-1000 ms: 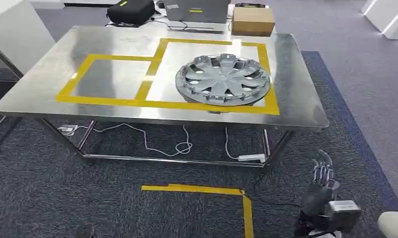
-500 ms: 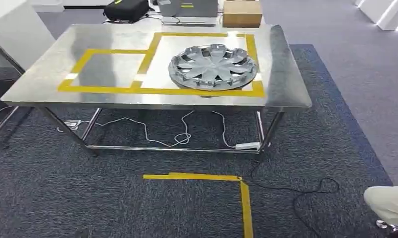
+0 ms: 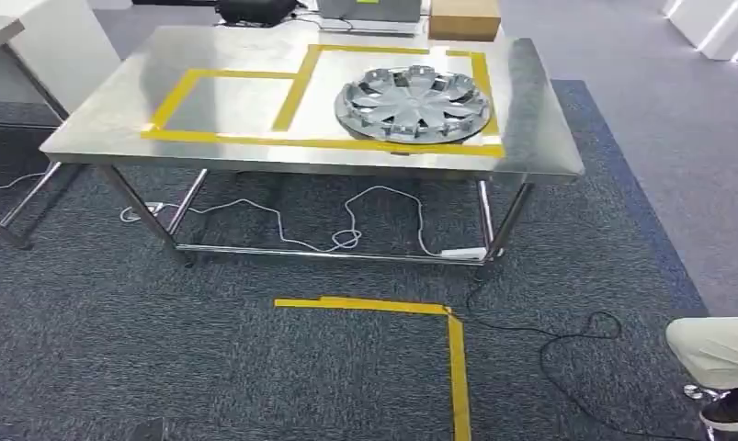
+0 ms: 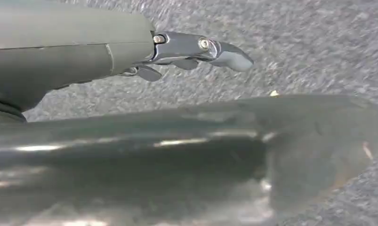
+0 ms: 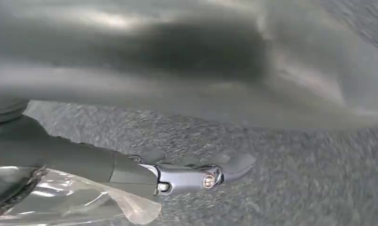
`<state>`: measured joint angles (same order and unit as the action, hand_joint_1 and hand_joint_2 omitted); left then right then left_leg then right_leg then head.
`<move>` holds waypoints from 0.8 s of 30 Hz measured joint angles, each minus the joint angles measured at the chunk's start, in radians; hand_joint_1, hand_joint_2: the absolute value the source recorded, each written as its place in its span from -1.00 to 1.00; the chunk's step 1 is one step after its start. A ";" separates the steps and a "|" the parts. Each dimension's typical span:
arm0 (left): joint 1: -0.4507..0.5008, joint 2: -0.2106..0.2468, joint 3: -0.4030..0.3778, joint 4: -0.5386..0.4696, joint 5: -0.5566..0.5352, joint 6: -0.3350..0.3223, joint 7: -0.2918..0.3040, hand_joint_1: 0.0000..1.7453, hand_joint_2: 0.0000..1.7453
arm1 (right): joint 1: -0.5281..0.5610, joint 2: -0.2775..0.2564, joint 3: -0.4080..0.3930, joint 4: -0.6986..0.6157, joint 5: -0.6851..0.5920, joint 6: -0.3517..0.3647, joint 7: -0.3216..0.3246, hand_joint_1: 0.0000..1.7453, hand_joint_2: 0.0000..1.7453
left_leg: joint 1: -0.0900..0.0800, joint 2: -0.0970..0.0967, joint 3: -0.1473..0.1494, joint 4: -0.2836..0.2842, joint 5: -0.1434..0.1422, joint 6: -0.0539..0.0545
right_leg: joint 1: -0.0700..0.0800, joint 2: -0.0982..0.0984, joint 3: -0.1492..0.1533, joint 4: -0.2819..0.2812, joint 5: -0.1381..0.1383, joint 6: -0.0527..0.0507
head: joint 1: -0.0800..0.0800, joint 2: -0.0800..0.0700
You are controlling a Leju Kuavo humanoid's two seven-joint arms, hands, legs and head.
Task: Take the parts from the cabinet and place them on the table.
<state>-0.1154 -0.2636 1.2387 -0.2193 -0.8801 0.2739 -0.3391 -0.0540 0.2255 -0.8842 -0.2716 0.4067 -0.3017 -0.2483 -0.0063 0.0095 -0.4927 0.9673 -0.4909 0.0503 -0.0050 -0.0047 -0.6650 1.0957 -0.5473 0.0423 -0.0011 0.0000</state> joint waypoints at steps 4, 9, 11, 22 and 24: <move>0.002 0.000 0.000 0.000 -0.005 -0.035 0.001 -1.00 -1.00 | -0.003 0.000 0.051 0.014 0.075 0.022 0.036 -1.00 -1.00 | -0.003 -0.009 -0.072 0.002 0.050 -0.006 | 0.000 0.001 -0.024 0.219 -0.022 0.004 | 0.000 0.000; -0.005 -0.006 -0.002 0.000 -0.011 -0.055 0.000 -1.00 -1.00 | -0.003 0.000 0.118 0.023 0.161 0.045 0.086 -1.00 -1.00 | -0.010 -0.039 -0.123 0.017 0.100 -0.023 | 0.001 0.083 0.268 -0.153 -0.015 -0.027 | 0.000 0.000; -0.007 -0.005 -0.002 0.000 -0.013 -0.054 0.001 -1.00 -1.00 | -0.003 0.000 0.144 0.029 0.213 0.051 0.109 -1.00 -1.00 | -0.008 -0.054 -0.133 0.019 0.118 -0.032 | 0.005 0.066 0.258 -0.161 -0.029 -0.030 | 0.000 0.000; 0.009 0.003 -0.002 0.000 -0.015 -0.047 0.030 -1.00 -1.00 | 0.006 0.005 0.343 0.050 0.454 0.095 0.177 -1.00 -1.00 | 0.010 0.014 -0.078 0.109 0.037 -0.066 | 0.002 -0.073 0.244 -0.154 -0.002 -0.051 | -0.007 0.000; 0.007 0.004 -0.002 0.000 -0.021 -0.043 0.036 -1.00 -1.00 | 0.005 0.012 0.357 0.054 0.455 0.098 0.199 -1.00 -1.00 | -0.004 0.055 -0.046 0.050 0.032 -0.045 | 0.011 -0.088 0.226 -0.149 -0.007 -0.039 | -0.007 0.000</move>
<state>-0.1085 -0.2598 1.2367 -0.2194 -0.9010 0.2312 -0.3033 -0.0487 0.2372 -0.5272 -0.2174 0.8621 -0.2033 -0.0489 -0.0099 0.0640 -0.5383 1.0172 -0.4585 0.0051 0.0057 -0.0931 -0.4391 0.9465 -0.5545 0.0030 -0.0080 0.0000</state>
